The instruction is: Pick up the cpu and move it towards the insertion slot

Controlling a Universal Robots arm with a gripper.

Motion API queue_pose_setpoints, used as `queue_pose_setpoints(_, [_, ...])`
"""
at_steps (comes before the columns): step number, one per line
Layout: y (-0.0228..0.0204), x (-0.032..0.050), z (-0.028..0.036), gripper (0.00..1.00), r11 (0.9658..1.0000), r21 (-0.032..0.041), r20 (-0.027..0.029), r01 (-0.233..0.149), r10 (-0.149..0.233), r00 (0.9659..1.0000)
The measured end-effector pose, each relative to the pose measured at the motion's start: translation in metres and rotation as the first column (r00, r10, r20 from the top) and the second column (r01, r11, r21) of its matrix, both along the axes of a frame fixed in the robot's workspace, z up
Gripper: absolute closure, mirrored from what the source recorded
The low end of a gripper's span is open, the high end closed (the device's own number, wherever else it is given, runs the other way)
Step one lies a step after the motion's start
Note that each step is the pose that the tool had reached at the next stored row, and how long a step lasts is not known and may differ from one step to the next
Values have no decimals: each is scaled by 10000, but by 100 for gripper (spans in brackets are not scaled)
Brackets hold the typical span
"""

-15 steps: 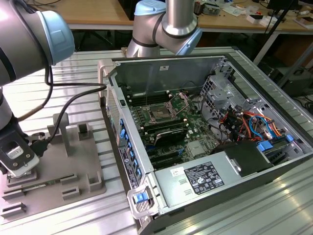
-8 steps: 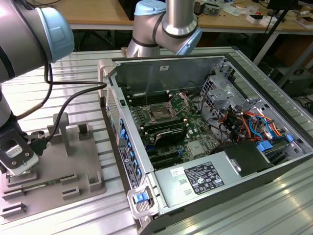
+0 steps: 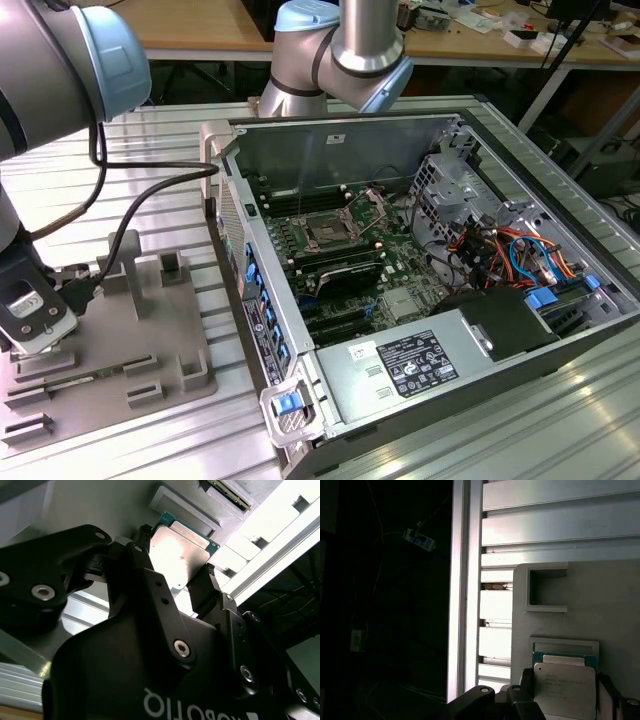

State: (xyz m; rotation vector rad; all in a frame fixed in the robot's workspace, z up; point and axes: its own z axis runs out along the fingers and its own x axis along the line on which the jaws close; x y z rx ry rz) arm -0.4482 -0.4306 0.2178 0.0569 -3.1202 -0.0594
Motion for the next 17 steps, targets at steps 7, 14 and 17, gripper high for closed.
queue_pose_setpoints(7, [0,0,78,45,10000,0,0,0,0,10000])
queue_pose_setpoints(14, [0,0,139,45,10000,0,0,0,0,10000])
queue_pose_setpoints(17, [0,0,163,45,10000,0,0,0,0,10000])
